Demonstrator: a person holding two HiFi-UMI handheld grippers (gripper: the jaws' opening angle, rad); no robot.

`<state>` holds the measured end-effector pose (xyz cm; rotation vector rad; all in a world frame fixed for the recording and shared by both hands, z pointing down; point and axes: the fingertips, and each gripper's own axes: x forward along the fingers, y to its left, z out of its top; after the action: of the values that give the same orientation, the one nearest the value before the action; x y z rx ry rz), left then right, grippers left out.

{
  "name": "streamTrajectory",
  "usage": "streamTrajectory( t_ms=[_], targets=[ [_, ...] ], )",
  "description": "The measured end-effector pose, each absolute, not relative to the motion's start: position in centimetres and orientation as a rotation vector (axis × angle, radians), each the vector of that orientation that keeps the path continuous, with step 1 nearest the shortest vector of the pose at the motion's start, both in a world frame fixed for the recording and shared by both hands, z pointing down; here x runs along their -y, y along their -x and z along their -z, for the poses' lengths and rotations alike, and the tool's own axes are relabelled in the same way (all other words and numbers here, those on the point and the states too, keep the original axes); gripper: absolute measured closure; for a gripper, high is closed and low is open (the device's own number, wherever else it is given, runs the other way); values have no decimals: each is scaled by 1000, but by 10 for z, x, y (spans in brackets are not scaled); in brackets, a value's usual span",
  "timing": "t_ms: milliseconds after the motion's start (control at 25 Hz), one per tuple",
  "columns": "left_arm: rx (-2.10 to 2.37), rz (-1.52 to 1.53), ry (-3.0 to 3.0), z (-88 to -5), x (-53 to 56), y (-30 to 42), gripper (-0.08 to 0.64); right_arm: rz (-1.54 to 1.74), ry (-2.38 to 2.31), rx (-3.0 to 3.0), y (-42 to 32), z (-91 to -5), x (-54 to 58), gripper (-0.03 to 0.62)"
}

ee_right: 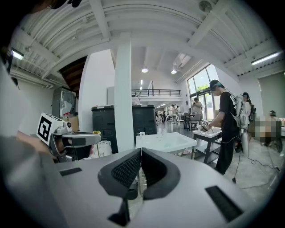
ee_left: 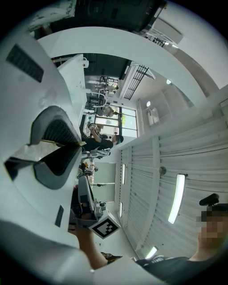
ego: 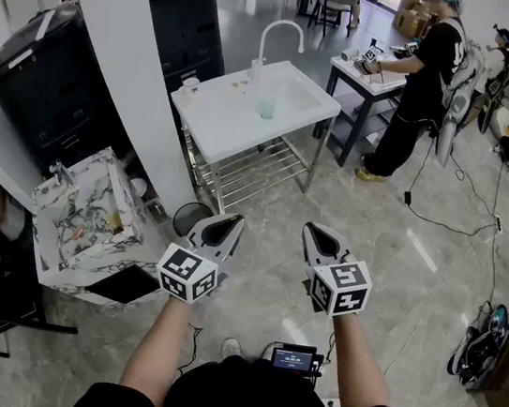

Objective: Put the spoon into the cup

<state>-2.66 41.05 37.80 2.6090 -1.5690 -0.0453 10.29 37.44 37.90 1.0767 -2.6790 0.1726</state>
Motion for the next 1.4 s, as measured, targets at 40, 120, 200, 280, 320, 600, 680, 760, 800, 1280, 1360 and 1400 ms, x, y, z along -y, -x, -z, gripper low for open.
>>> streamTrajectory(
  t_ms=[40, 120, 200, 280, 320, 600, 680, 760, 800, 1280, 1360, 1400],
  targets=[
    [1571, 48, -2608, -377, -409, 27, 545, -170, -1075, 2682, -102, -378, -374, 528],
    [1576, 52, -2606, -376, -407, 27, 545, -165, -1069, 2686, -101, -378, -372, 528],
    [1581, 50, -2605, -376, -406, 26, 545, -167, -1062, 2688, -102, -378, -371, 528],
    [1582, 50, -2603, -376, -405, 25, 545, -173, -1056, 2687, -104, -379, -370, 528],
    [1583, 51, -2603, -376, -405, 24, 545, -175, -1055, 2688, -105, -379, -369, 528],
    [1577, 51, -2610, -373, -400, 18, 545, -209, -1038, 2718, -106, -377, -365, 527],
    [1576, 50, -2609, -372, -399, 16, 545, -206, -1031, 2715, -108, -378, -364, 527],
    [1575, 49, -2610, -372, -397, 14, 545, -206, -1025, 2711, -111, -380, -363, 528],
    [1574, 48, -2611, -372, -396, 12, 545, -208, -1022, 2711, -112, -380, -362, 527],
    [1586, 37, -2605, -371, -383, -7, 545, -222, -990, 2722, -130, -381, -349, 526],
    [1592, 32, -2602, -371, -378, -12, 545, -223, -987, 2721, -136, -382, -344, 526],
    [1595, 31, -2600, -371, -376, -15, 545, -223, -986, 2722, -139, -382, -342, 526]
  ],
)
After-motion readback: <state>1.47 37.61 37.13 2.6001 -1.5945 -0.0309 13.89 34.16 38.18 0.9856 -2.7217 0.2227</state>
